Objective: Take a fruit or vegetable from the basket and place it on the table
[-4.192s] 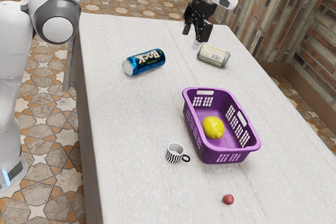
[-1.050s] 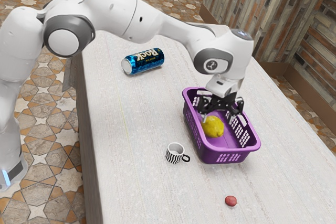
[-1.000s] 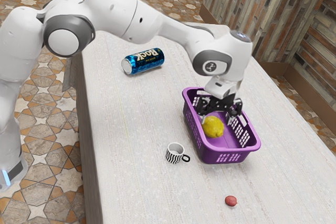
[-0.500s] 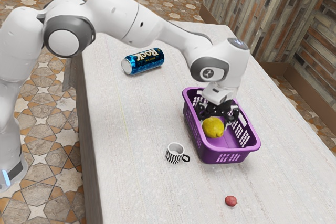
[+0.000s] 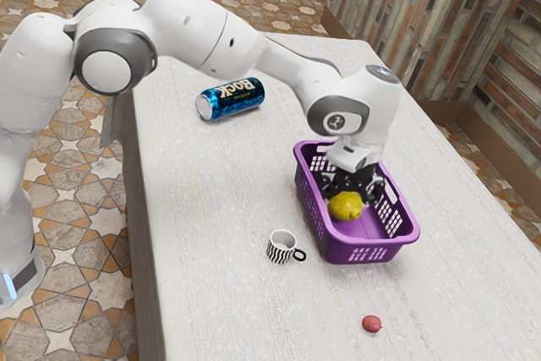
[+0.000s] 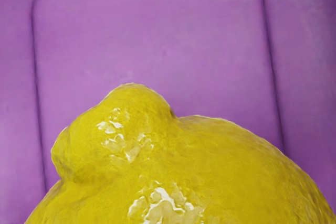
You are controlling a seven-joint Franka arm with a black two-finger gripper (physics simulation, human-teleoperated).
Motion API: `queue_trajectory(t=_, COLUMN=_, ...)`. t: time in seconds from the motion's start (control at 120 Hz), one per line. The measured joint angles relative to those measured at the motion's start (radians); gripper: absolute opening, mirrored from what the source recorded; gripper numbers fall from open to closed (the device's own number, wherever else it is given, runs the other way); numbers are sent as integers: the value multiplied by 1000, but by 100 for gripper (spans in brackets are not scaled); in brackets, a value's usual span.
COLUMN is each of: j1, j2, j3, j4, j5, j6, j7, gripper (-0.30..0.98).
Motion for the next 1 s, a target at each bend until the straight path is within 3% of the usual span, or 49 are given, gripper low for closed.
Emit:
queue_trajectory(t=0.15, j1=-20, j2=-72, j3=-1, j4=3, j5=-4, j6=-5, j7=-5, gripper=36)
queue_trajectory(t=0.342, j1=-162, j2=-161, j3=-2, j4=78, j5=-18, j6=-69, j7=-35, gripper=35)
queue_trajectory(t=0.483, j1=-259, j2=-75, j3=-3, j4=268, j5=-20, j6=-111, j7=-60, gripper=34)
queue_trajectory(t=0.675, j1=-368, j2=131, j3=2, j4=549, j5=-21, j6=-170, j7=-91, gripper=32)
queue_trajectory(t=1.0, j1=-432, j2=220, j3=-1, j4=634, j5=-21, j6=-218, j7=-130, gripper=36)
